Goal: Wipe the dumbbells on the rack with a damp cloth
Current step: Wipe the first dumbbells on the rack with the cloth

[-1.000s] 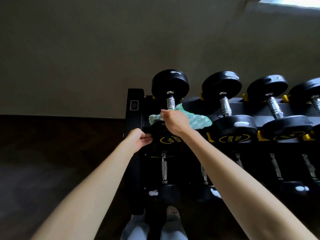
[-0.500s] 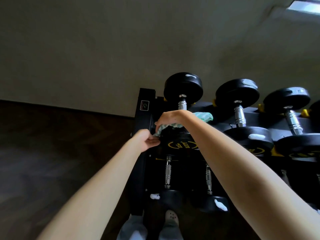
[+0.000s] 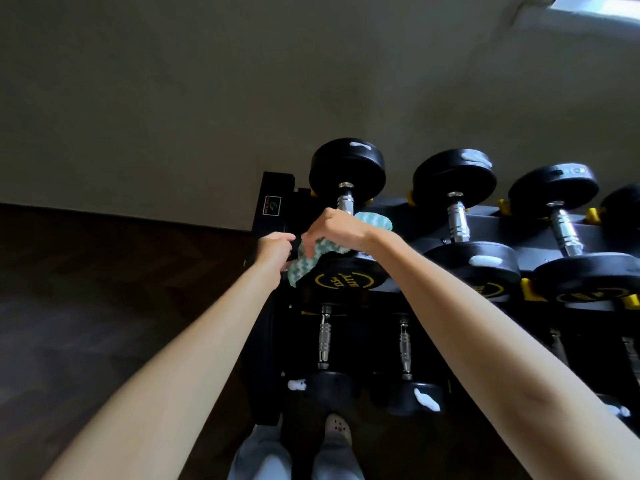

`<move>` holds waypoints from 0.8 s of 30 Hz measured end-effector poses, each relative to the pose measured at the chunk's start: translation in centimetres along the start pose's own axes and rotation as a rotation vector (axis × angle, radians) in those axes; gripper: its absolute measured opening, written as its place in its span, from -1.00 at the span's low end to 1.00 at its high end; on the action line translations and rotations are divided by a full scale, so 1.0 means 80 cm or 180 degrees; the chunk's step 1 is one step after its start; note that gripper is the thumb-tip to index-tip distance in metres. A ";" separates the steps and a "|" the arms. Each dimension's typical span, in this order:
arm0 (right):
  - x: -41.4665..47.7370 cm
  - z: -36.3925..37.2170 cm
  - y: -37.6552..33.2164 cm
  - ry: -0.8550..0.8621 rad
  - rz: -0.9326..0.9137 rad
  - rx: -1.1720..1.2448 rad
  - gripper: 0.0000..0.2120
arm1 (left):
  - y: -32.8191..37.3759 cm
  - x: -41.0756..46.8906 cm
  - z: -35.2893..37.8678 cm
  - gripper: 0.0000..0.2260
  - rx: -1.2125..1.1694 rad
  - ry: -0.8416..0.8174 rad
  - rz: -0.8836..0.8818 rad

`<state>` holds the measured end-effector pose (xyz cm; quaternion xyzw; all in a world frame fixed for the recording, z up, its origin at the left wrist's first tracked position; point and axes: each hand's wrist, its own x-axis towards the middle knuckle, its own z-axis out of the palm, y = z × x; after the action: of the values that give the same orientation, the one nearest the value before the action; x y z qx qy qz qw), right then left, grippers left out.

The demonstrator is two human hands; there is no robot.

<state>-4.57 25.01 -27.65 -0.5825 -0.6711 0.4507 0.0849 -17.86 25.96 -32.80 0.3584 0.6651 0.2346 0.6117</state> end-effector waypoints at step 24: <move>-0.080 0.055 0.079 0.2016 0.0795 0.1700 -0.39 | -0.019 -0.063 0.058 -0.51 0.1987 -0.0190 0.1206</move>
<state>-0.97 16.79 -32.02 -0.7264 -0.3961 0.4143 0.3792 -13.66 20.59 -31.35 0.6514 0.6082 0.1190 0.4377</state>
